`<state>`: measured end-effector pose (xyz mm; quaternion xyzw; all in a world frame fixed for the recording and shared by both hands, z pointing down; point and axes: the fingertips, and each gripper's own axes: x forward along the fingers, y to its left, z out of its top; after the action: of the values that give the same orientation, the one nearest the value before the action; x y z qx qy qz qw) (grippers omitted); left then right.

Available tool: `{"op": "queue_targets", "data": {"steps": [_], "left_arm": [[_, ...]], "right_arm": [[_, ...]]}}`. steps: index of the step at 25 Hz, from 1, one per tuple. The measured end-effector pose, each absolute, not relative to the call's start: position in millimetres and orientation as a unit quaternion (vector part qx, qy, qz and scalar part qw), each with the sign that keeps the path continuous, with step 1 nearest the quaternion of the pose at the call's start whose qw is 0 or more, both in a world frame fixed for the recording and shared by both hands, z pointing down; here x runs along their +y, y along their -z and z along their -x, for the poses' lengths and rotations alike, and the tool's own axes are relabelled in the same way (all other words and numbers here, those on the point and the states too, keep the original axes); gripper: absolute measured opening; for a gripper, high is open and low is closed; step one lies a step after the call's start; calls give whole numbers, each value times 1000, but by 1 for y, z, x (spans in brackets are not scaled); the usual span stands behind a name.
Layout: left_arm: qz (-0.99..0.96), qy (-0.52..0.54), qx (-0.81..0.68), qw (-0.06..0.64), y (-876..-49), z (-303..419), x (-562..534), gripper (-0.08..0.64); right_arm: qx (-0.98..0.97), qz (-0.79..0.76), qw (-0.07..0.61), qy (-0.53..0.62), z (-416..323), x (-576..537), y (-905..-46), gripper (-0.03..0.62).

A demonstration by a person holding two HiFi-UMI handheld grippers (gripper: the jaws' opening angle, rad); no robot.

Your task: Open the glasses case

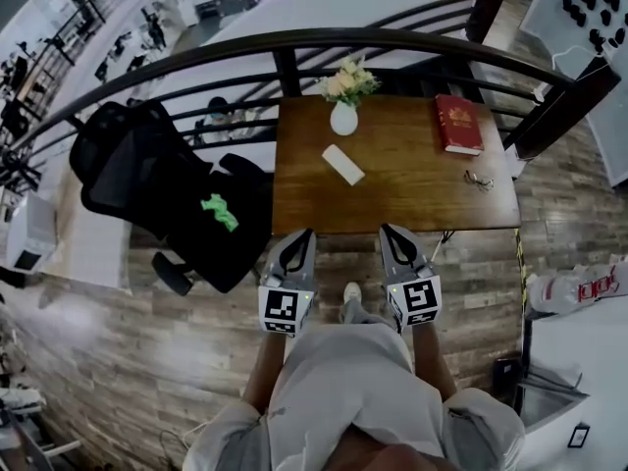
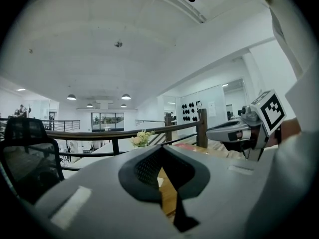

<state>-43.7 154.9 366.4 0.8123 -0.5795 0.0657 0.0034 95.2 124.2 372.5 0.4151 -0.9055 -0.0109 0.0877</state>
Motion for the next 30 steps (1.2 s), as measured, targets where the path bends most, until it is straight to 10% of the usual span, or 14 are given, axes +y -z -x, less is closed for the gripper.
{"op": "queue_targets", "data": {"steps": [30], "left_arm": [[-802, -72, -592, 29, -386, 33, 3, 20]], "right_arm": [[-915, -391, 95, -21, -95, -31, -393, 3]]}}
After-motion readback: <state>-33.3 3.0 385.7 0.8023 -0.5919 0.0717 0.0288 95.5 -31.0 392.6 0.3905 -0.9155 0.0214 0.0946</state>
